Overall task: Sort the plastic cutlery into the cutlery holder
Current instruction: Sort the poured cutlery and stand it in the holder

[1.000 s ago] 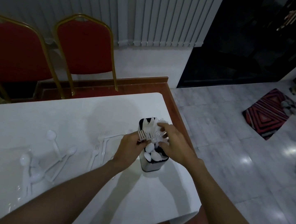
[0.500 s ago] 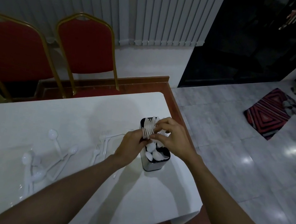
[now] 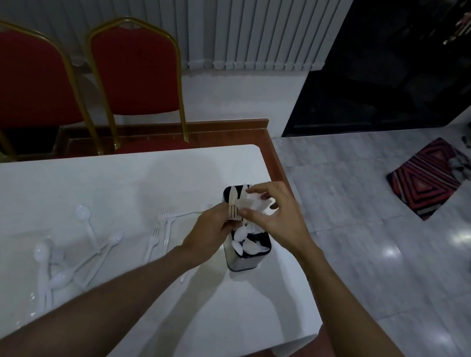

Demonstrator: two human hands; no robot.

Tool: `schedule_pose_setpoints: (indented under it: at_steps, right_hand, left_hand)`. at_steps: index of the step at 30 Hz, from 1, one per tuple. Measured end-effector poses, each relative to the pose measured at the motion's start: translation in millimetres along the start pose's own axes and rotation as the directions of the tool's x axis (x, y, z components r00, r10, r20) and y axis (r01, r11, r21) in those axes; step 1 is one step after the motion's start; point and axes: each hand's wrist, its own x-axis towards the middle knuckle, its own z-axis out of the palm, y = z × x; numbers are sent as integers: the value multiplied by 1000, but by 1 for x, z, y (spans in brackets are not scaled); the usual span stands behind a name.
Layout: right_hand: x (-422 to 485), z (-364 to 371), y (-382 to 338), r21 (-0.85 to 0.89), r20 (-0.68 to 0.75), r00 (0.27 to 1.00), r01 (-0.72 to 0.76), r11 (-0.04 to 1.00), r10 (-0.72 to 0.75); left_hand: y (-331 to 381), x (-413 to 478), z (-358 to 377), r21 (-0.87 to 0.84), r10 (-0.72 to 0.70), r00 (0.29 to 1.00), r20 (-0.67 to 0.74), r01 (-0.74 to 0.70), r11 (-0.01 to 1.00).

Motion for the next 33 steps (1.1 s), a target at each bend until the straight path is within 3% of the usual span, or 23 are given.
schedule_pose_setpoints:
  at_steps: [5,9,12,16,19,23,27,33]
  right_hand:
    - [8,3,-6,37,-26,999,46,998,-45]
    - [6,0,7,-76,-144,985,89,993,-99]
    - [2,-2,17,-171,-223,965,98,980,-135]
    - [-8,6,27,-277,-85,984,127,952,-156]
    - [-13,10,29,-275,-38,994,86,958,-100]
    - [-12,9,22,-280,-53,997,42,959,-59]
    - [-17,13,21,-271,-22,997,69,960,-77]
    - [-16,15,9,-190,-156,983,64,980,-94]
  left_hand:
    - [-1,0,1,-20,-19,1000,13,20,1000]
    - [-2,-5,-3,-118,-106,992,-73,97,988]
    - [-12,-6,-2,-83,-107,990,-86,100,992]
    - [-15,-5,4,51,6,1000,-31,-4,999]
    - [-15,-3,6,34,-28,998,-58,30,999]
    - [-19,0,6,87,-76,997,9,75,993]
    - [-19,-2,6,4,-166,986,-3,166,986]
    - [-25,-17,-6,-110,-210,978,-3,208,972]
